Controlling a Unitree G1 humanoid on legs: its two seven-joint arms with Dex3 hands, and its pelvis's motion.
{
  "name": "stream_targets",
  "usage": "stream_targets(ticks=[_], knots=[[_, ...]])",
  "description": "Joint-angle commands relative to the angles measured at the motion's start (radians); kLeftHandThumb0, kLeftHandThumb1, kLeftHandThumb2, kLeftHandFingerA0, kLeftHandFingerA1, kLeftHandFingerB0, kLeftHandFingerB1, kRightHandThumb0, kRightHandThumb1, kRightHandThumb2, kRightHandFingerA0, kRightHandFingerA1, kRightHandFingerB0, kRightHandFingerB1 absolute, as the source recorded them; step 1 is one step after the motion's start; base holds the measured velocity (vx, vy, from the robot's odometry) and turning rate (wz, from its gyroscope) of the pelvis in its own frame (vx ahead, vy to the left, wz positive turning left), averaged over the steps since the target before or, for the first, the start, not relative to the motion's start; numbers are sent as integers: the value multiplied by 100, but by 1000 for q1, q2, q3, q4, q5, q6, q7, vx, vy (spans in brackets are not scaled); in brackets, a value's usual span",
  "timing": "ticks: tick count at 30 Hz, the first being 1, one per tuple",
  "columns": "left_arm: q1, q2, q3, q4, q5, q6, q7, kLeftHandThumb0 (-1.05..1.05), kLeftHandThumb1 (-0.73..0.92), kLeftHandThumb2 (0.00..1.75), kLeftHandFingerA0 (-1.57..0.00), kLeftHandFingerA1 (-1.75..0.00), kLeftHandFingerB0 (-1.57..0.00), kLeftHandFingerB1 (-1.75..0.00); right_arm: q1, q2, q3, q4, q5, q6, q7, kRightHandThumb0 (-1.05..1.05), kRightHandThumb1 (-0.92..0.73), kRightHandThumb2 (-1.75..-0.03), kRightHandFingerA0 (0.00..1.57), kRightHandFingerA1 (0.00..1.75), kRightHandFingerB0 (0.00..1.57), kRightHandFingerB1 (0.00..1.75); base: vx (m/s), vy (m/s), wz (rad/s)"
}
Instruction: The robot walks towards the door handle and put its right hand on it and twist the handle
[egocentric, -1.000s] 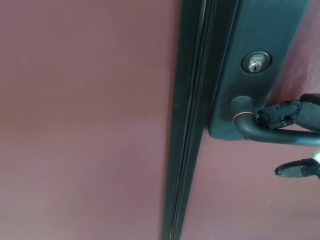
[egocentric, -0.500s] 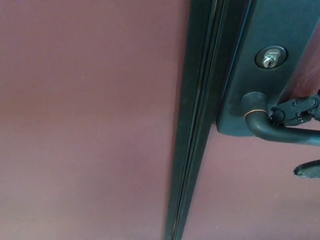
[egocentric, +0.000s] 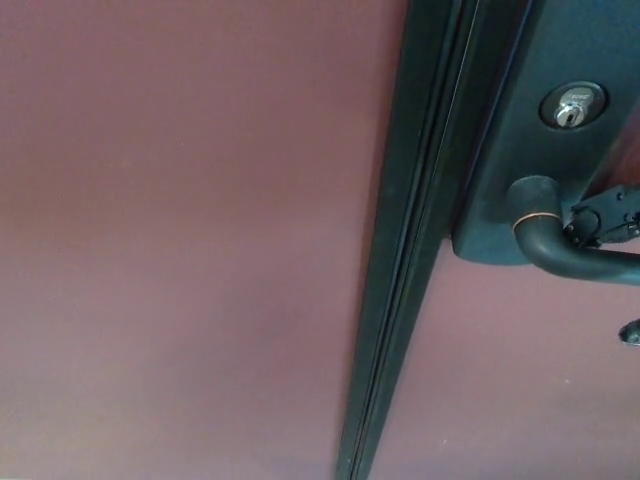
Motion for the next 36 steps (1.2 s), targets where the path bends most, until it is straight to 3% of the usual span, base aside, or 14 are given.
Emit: stream_targets(ticks=[1, 7, 12, 15, 19, 26, 31, 36], knots=[[12, 5, 6, 19, -14, 3, -18, -19, 60, 58, -45, -41, -36, -36, -98, -70, -45, -54, -3, 88, -15, -79, -50, -89, 0, 11, 0, 11, 0, 0, -7], [27, 1, 11, 15, -16, 0, -25, -19, 60, 58, -45, -41, -36, -36, -149, -124, 52, -61, -67, 120, -7, -81, -51, -89, 0, 8, 0, 10, 0, 0, 0], [56, 0, 14, 14, -16, -15, -21, -19, 60, 58, -45, -41, -36, -36, -62, -83, 36, -73, -81, 85, -77, -82, -52, -89, 0, 7, 1, 10, 0, 0, 0], [63, -6, 19, 16, -22, -12, -30, -20, 60, 58, -45, -41, -36, -36, 1, -114, 58, -114, -166, 94, -93, -83, -53, -90, 0, 7, 1, 10, 0, 0, 0], [64, -5, 19, 8, -22, -1, -24, -18, 59, 57, -45, -40, -36, -36, 11, -132, 34, -118, -174, 126, -88, -83, -53, -90, 0, 8, 1, 10, 0, 0, 0], [56, -9, 17, 9, -22, -9, -27, -20, 60, 57, -44, -40, -37, -36, 122, -162, -252, -151, -70, 109, -19, -81, -52, -89, 0, 10, 1, 12, 0, 0, 0], [60, -10, 16, 0, -23, -18, -29, -17, 59, 57, -44, -40, -37, -36, 206, -147, -606, -195, 34, 92, 134, -80, -51, -88, 0, 13, 1, 13, 0, 0, 0], [39, -10, 3, -12, -10, -16, -31, -19, 59, 58, -44, -41, -37, -36, 265, -73, -906, -207, 125, 93, 222, -81, -51, -89, 0, 12, 1, 11, 0, 0, 0]])
